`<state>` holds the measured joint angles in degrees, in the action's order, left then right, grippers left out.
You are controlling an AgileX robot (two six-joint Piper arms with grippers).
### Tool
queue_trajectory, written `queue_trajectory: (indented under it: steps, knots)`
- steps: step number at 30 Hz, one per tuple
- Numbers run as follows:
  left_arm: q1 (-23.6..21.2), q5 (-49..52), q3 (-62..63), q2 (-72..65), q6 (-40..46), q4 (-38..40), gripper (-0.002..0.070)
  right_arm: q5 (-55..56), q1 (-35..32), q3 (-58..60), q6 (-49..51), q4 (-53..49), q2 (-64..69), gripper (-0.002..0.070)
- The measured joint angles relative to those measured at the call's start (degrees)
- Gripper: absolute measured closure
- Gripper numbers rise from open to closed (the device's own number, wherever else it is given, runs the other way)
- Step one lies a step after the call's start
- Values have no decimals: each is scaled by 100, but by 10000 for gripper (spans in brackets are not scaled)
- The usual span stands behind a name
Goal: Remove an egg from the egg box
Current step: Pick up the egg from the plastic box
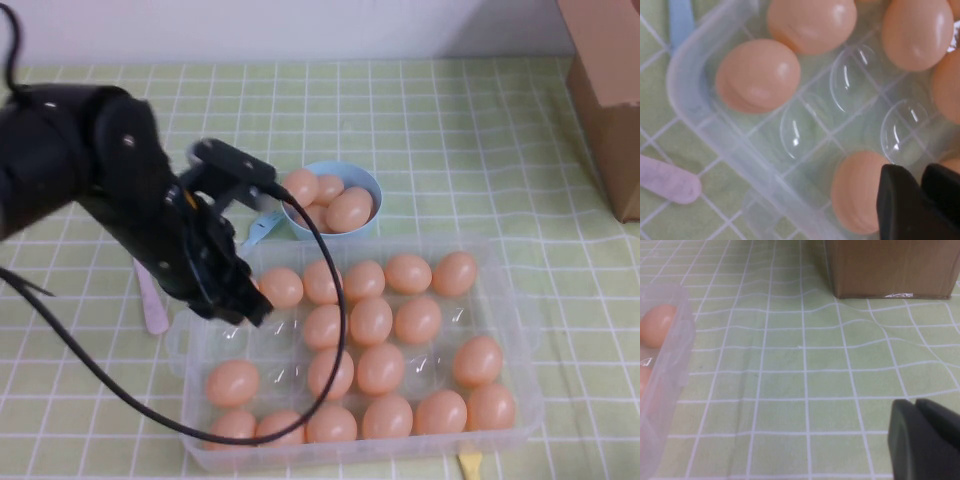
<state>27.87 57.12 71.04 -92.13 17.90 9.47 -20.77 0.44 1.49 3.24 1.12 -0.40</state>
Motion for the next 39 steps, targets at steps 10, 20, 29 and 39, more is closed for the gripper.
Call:
queue_trajectory:
  steps: [10, 20, 29, 39]
  knots:
    - [405, 406, 13, -332, 35, -107, 141, 0, 0, 0, 0, 0, 0, 694]
    - [470, 383, -337, -377, 1162, -344, 122, 0, 0, 0, 0, 0, 0, 694]
    - [478, -112, -568, -439, 1480, -377, 122, -3, 0, 0, 0, 0, 0, 694]
    - [478, -353, -568, -658, 1480, -509, 154, -12, 0, 0, 0, 0, 0, 694]
